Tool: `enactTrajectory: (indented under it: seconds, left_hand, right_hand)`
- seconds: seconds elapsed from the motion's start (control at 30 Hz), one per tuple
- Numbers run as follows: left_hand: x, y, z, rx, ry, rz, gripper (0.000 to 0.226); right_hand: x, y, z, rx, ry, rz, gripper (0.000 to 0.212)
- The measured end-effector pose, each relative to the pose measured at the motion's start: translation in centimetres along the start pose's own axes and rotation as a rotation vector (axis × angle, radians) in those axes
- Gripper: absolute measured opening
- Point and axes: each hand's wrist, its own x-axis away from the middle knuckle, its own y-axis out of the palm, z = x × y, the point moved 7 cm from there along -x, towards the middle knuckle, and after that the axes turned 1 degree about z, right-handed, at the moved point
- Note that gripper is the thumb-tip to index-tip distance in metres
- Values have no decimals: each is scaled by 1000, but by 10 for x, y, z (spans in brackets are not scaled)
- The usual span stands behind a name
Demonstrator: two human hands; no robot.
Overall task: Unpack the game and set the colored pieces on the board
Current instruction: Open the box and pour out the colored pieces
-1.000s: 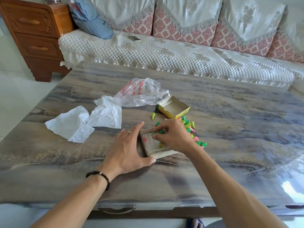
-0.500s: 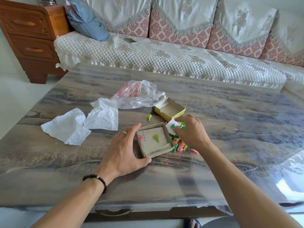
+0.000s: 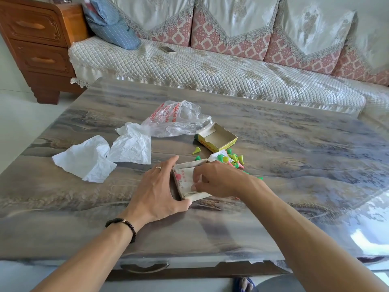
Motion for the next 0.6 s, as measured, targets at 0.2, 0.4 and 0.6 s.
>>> enactTrajectory:
  seconds: [0.2, 0.4, 0.6]
  left_hand:
    - [0, 2, 2, -56, 24, -30, 111]
    - [-2, 5, -2, -49, 8, -42, 111]
    - [-2, 6, -2, -73, 16, -57, 113]
  right_hand:
    - [-2, 3, 2, -30, 37, -269, 5]
    - [8, -3, -13, 376, 14, -224, 26]
    - [4, -3, 6, 105, 50, -236, 12]
